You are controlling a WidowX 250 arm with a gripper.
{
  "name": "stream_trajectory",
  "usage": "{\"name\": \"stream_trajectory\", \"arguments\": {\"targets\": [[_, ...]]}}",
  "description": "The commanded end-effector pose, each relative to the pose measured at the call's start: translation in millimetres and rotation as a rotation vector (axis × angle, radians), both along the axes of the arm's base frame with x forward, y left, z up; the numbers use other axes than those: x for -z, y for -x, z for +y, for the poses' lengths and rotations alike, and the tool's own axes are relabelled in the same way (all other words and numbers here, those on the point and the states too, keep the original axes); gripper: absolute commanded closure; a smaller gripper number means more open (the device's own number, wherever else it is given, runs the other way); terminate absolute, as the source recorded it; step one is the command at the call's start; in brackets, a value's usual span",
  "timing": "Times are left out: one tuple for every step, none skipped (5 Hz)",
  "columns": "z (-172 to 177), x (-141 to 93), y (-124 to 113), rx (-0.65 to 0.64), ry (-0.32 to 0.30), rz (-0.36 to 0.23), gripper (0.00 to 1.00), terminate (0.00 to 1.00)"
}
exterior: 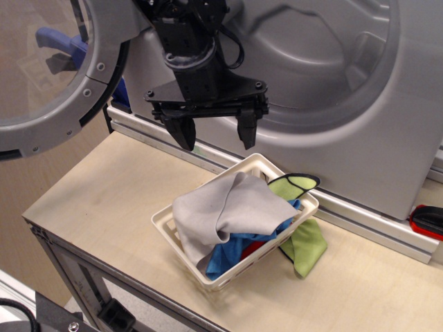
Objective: Take clothes out of laundry machine
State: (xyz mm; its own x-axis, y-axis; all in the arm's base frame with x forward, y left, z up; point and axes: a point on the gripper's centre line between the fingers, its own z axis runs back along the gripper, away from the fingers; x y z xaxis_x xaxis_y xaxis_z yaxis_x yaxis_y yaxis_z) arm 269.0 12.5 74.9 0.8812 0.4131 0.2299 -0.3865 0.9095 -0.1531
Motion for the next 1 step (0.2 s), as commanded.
{"name": "stream_trajectory", "arguments": {"targets": [[6.3,-18.8,-4.1,-0.005,-0.004,-0.05,0.0,1.0]]}}
